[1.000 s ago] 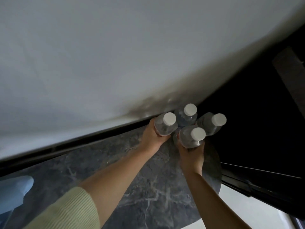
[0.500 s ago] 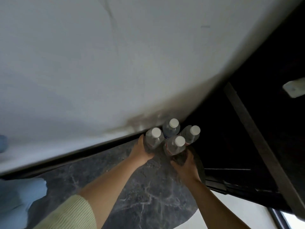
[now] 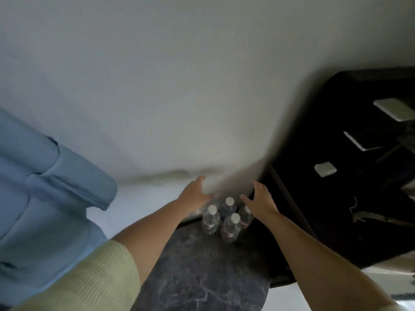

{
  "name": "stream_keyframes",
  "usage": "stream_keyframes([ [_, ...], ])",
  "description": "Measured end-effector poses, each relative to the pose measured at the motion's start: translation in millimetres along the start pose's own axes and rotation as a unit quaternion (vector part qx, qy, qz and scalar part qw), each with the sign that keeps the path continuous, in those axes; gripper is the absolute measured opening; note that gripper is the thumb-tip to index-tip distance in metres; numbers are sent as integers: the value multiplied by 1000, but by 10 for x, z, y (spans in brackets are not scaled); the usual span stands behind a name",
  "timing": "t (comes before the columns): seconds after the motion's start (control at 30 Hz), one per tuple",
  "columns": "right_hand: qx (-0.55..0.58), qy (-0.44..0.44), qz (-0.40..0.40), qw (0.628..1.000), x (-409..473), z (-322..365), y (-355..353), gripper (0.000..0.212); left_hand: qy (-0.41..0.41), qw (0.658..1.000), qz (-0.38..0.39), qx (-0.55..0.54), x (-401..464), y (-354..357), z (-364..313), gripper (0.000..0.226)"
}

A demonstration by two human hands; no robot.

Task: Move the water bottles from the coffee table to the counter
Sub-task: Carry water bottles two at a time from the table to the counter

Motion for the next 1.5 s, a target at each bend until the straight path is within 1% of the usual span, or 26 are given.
stream_keyframes([
  [0.13,-67,-65,-16,996,26,347,-426,56,58,996,-47,51,-127,-383,-495,66],
  [0.27,-119,-108,-73,984,-79,603,-836,47,100,984,-108,100,-318,-753,-891,56],
  [0.4,-190,-125,-92,969,-107,770,-1035,45,111,968,-166,154,-497,-952,-1075,50],
  [0.47,-215,-128,-93,964,-112,827,-1061,45,111,961,-176,182,-582,-974,-1108,49],
  [0.57,-245,-154,-86,953,-126,928,-1044,47,98,953,-195,210,-723,-1019,-1106,49],
  [0.63,-261,-181,-84,945,-120,1003,-1048,48,83,950,-210,215,-811,-1073,-1118,48],
  [0.73,-261,-229,-95,933,-116,1069,-1137,48,58,943,-255,207,-974,-1107,-1172,47],
  [0.87,-289,-298,-82,906,-182,1051,-1111,48,-6,935,-308,177,-1217,-913,-1098,51],
  [0.97,-301,-332,-67,891,-243,1019,-1005,50,-45,931,-330,150,-1389,-664,-1000,52],
  [1.03,-315,-357,-45,878,-344,1046,-851,50,-78,934,-331,112,-1570,-507,-870,52],
  [1.07,-317,-362,-38,876,-385,1046,-790,50,-89,934,-329,112,-1621,-459,-814,52],
  [1.13,-322,-406,-32,855,-609,1244,-606,51,-126,921,-351,114,-1972,-473,-632,52],
  [1.17,-323,-414,-33,850,-667,1309,-568,52,-132,917,-359,112,-2072,-522,-598,53],
  [1.3,-325,-487,-7,811,-1252,1697,-185,51,-191,881,-423,89,-2896,-632,-228,51],
  [1.4,-325,-549,14,770,-1868,1955,121,50,-241,849,-466,61,-3654,-580,105,47],
  [1.5,-316,-602,31,733,-2491,2141,398,48,-287,827,-480,53,-4395,-430,384,47],
])
Point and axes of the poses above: each hand's wrist, its own x-axis towards the middle knuckle, its own y-axis out of the palm, z = x × y, the point moved 7 cm from there along x, towards the middle knuckle, and after that the axes turned 12 degrees about -x, right-handed, at the moved point
